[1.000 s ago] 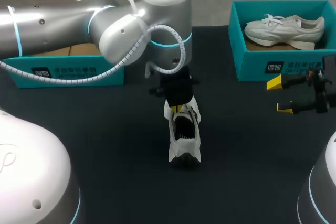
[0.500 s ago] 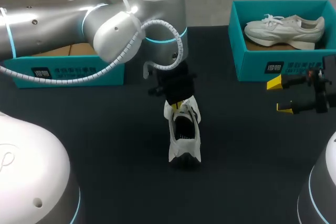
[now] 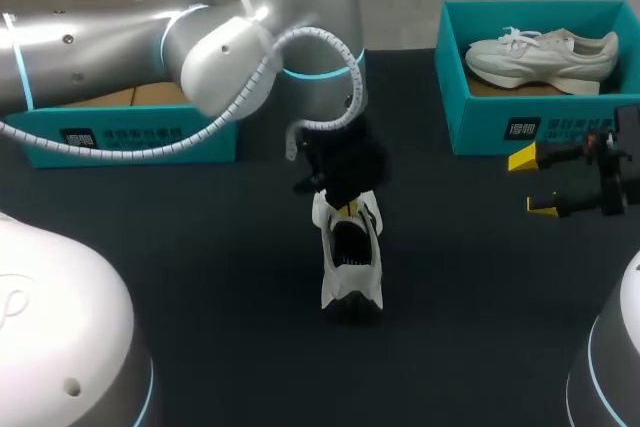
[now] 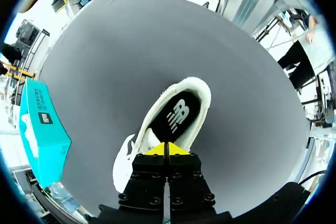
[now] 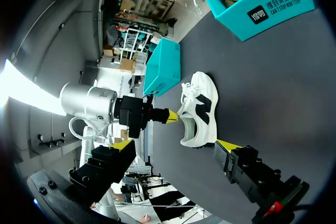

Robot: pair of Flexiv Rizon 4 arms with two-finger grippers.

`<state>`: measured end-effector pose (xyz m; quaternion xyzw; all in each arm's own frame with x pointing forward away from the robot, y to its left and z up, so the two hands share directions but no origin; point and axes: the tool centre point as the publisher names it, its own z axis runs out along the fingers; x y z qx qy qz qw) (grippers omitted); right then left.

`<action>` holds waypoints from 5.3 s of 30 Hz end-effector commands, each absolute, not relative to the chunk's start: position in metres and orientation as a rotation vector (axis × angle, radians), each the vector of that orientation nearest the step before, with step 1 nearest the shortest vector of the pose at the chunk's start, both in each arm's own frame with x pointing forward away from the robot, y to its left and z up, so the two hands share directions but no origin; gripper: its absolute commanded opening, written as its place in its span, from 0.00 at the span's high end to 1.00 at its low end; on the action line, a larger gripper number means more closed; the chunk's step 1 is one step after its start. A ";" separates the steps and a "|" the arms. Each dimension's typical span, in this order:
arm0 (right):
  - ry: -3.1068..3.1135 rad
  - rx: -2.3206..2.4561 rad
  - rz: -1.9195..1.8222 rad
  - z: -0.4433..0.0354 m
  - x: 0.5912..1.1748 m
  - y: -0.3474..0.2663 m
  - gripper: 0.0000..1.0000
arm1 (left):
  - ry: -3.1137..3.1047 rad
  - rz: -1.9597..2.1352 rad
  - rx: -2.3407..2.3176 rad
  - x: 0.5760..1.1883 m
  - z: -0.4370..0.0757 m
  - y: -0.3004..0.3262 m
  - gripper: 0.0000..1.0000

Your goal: Take the shoe out of the shoebox, open the shoe tongue, remove and reinsert the insole, then place the shoe into the shoebox

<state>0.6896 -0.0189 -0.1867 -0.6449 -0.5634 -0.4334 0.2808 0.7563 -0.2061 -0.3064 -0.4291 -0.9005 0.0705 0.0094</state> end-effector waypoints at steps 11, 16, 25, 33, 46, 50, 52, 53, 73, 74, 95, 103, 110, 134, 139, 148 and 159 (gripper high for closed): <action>-1.509 -1.732 -1.163 -0.187 0.688 -0.018 0.00 | -2.998 -0.121 0.125 0.749 -0.304 -0.213 1.00; -1.509 -1.732 -1.163 -0.187 0.688 -0.018 0.00 | -3.015 -0.036 0.185 0.737 -0.308 -0.214 1.00; -1.509 -1.732 -1.163 -0.187 0.688 -0.018 0.00 | -3.048 0.013 0.230 0.705 -0.302 -0.205 1.00; -1.509 -1.732 -1.163 -0.187 0.688 -0.018 0.00 | -3.053 0.011 0.191 0.689 -0.304 -0.205 0.39; -1.509 -1.732 -1.163 -0.187 0.688 -0.018 0.00 | -3.056 0.016 0.041 0.667 -0.322 -0.208 0.01; -1.509 -1.732 -1.163 -0.187 0.688 -0.018 0.00 | -3.069 -0.004 -0.031 0.666 -0.339 -0.211 0.00; -1.509 -1.732 -1.163 -0.187 0.688 -0.018 0.00 | -3.074 -0.029 -0.066 0.665 -0.347 -0.213 0.00; -1.509 -1.732 -1.163 -0.187 0.688 -0.018 0.00 | -3.084 -0.045 -0.077 0.664 -0.351 -0.215 0.00; -1.509 -1.732 -1.163 -0.187 0.688 -0.018 0.00 | -3.151 -0.097 -0.109 0.664 -0.400 -0.218 0.11; -1.509 -1.732 -1.163 -0.187 0.688 -0.018 0.00 | -3.153 -0.094 -0.101 0.664 -0.401 -0.218 0.11; -1.509 -1.732 -1.163 -0.187 0.688 -0.018 0.00 | -3.182 -0.046 0.013 0.663 -0.400 -0.210 0.91; -1.509 -1.732 -1.163 -0.187 0.688 -0.018 0.00 | -3.181 -0.033 0.012 0.660 -0.391 -0.212 1.00; -1.509 -1.732 -1.163 -0.187 0.688 -0.018 0.00 | -3.155 -0.035 0.116 0.657 -0.360 -0.216 1.00; -1.509 -1.732 -1.163 -0.187 0.688 -0.018 0.00 | -3.072 0.005 0.173 0.662 -0.209 -0.206 1.00; -1.509 -1.732 -1.163 -0.187 0.688 -0.018 0.00 | -3.087 0.005 0.193 0.669 -0.181 -0.199 1.00; -1.509 -1.732 -1.163 -0.187 0.688 -0.018 0.00 | -3.095 -0.017 0.260 0.679 -0.169 -0.198 1.00; -1.509 -1.732 -1.163 -0.187 0.688 -0.018 0.00 | -3.095 -0.017 0.260 0.679 -0.169 -0.198 1.00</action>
